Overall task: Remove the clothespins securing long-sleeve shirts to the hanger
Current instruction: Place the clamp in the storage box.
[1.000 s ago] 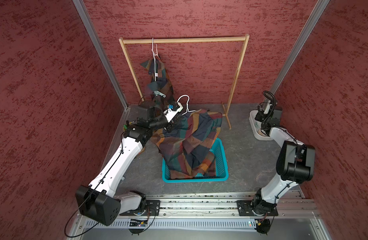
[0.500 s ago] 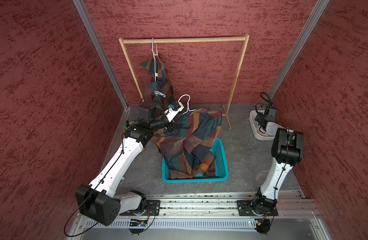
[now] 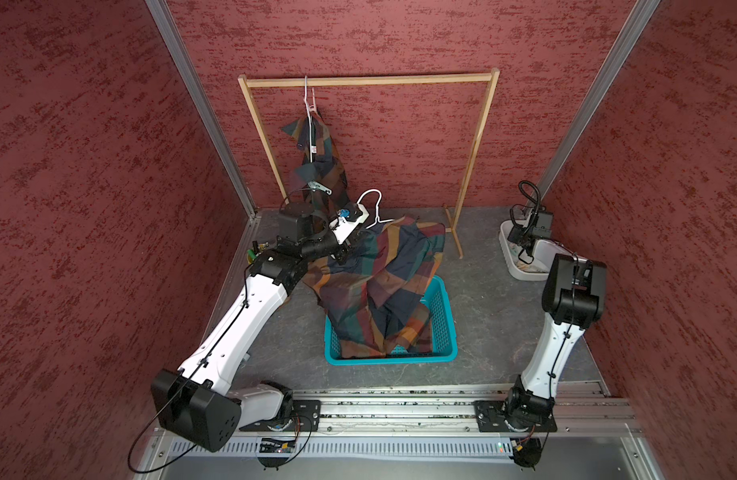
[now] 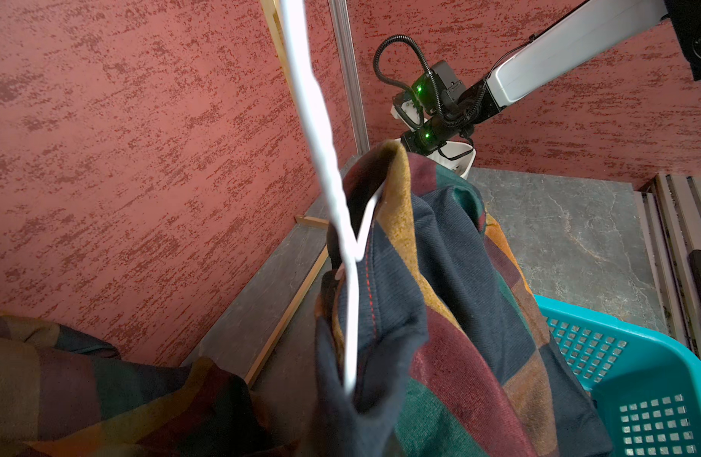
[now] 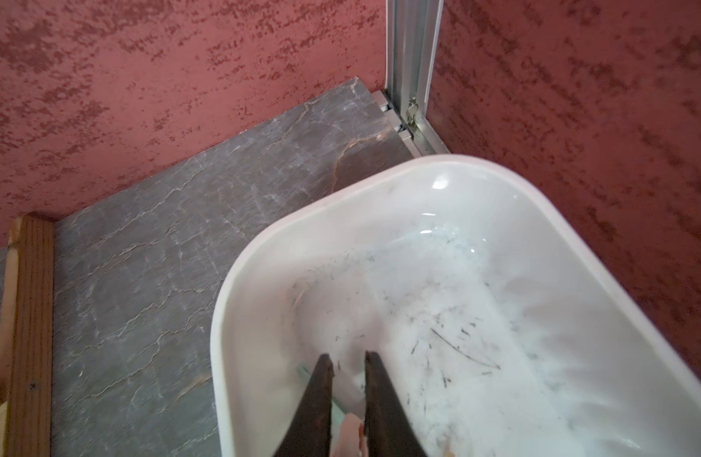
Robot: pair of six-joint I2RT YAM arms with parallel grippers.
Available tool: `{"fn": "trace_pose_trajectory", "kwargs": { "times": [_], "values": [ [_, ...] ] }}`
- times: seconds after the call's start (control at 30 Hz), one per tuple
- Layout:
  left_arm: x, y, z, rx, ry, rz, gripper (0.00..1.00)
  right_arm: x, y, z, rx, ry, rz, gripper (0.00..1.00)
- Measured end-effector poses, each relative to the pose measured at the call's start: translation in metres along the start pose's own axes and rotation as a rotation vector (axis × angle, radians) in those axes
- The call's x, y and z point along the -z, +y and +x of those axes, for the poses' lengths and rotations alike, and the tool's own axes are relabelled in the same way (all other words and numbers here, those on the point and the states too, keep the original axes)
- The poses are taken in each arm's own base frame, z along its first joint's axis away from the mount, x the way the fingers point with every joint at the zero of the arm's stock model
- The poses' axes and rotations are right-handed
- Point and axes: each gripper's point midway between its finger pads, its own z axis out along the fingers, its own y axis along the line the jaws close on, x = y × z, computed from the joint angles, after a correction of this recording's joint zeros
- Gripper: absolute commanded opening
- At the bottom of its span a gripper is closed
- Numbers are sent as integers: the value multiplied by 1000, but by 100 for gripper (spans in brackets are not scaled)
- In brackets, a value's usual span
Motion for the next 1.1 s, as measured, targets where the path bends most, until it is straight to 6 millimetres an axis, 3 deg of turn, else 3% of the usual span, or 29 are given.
{"fn": "trace_pose_trajectory", "kwargs": {
  "times": [0.1,0.27,0.43,0.6,0.7,0.87,0.93,1.1],
  "values": [
    [0,0,0,0,0,0,0,-2,2,7,-8,23,-14,48],
    [0,0,0,0,0,0,0,0,3,14,-17,31,-23,50],
    [0,0,0,-4,0,0,0,32,11,16,-29,9,-70,51],
    [2,2,1,-8,-3,1,0,111,56,-23,-28,-175,-309,51],
    [3,5,2,-5,-6,4,0,166,106,-32,47,-281,-519,52],
    [4,5,3,-11,-5,24,0,259,210,10,290,-322,-905,54],
    [3,5,3,-13,-2,30,0,297,239,23,391,-351,-1026,55],
    [2,2,6,-17,10,49,0,369,275,38,584,-454,-1186,57]
  ]
}}
